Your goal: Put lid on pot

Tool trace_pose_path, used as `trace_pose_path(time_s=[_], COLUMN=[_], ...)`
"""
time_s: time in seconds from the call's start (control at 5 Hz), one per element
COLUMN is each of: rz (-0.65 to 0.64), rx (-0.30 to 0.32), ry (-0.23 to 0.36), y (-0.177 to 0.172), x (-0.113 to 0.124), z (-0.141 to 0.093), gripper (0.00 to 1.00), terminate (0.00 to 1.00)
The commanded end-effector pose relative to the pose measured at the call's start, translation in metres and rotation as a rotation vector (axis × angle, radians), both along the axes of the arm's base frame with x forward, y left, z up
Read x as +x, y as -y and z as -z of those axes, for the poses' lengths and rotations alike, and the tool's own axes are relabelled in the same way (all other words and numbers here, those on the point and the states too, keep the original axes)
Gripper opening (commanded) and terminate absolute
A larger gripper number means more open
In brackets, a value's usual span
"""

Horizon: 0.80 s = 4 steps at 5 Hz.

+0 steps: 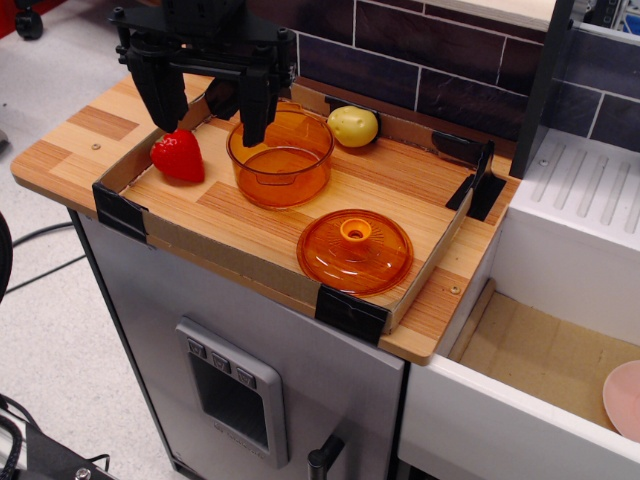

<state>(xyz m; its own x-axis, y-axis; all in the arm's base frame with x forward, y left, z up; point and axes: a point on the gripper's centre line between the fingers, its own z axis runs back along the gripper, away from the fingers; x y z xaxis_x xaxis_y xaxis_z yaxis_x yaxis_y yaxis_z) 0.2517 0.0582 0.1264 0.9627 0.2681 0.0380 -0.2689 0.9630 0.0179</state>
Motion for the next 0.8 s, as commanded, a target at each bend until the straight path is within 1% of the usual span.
trace_pose_path(time_s=[0.0, 0.4, 0.6], rz=[0.0, -0.005, -0.001], rx=[0.0, -0.069, -0.091], ry=[0.0, -0.035, -0.017], y=[0.0, 0.04, 0.051], x=[0.0, 0.031, 0.046], z=[0.0, 0.012, 0.022], gripper=[1.0, 1.0, 1.0], terminate=[0.0, 0.0, 0.0])
